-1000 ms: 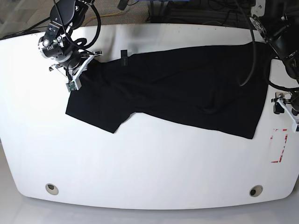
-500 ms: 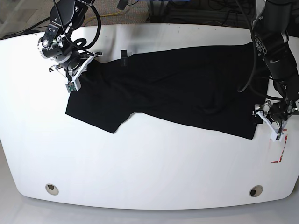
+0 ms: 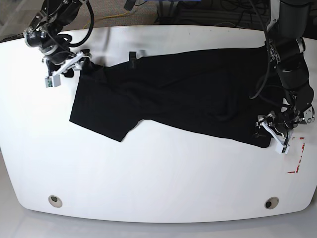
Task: Fold the T-shirt properly
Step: 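Release the shirt and regrasp its corners with both grippers, then grasp the shirt's hem corners with both grippers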
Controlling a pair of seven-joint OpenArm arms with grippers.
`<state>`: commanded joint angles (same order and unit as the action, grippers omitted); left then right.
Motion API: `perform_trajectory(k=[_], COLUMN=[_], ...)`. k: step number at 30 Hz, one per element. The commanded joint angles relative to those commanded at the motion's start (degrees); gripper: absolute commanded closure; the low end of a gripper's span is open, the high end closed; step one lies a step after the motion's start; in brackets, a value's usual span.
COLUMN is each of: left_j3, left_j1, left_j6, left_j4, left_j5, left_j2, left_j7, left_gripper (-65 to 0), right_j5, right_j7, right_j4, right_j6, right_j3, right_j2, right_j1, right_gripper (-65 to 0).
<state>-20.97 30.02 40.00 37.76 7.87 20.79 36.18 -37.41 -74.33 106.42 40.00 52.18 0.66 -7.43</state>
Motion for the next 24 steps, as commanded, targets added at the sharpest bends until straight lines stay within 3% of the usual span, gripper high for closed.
perform_trajectory(k=[2, 5, 7, 9, 12, 16, 24], left_j3=[0.00, 0.18, 0.18, 0.18, 0.18, 0.26, 0.26], left_j1=[-0.09, -0.18, -0.18, -0.18, -0.18, -0.18, -0.18], left_j6=[0.00, 0.00, 0.00, 0.00, 0.00, 0.00, 0.00], left_j4=[0.00, 0.00, 0.00, 0.00, 0.00, 0.00, 0.00], left_j5=[0.00, 0.00, 0.00, -0.18, -0.35, -0.35, -0.18], left_j2=[0.00, 0.00, 0.00, 0.00, 0.00, 0.00, 0.00], left_j7=[0.00, -0.09, -0.09, -0.09, -0.09, -0.09, -0.09], left_gripper=[-38.3, -24.6, -11.9, -6.1, -6.3, -6.3, -6.4], right_j5=[-0.35, -1.85, -5.80, -13.80, -23.74, -31.91, -34.81], right_j7=[-1.32, -2.29, -4.66, -5.67, -5.67, -5.67, -5.67], right_j4=[-1.93, -3.69, -3.69, -3.52, -3.52, -3.52, -3.43], right_j6=[0.00, 0.00, 0.00, 0.00, 0.00, 0.00, 0.00], right_j3=[2.11, 2.11, 2.20, 2.02, 2.11, 2.11, -0.18], right_j2=[-2.20, -4.75, -6.95, -9.85, -11.52, -13.89, -17.05], right_j1=[1.85, 2.81, 2.64, 1.32, -1.85, -6.77, -13.27], right_gripper=[-43.0, -43.1, -43.1, -43.1, -43.1, -43.1, -43.1])
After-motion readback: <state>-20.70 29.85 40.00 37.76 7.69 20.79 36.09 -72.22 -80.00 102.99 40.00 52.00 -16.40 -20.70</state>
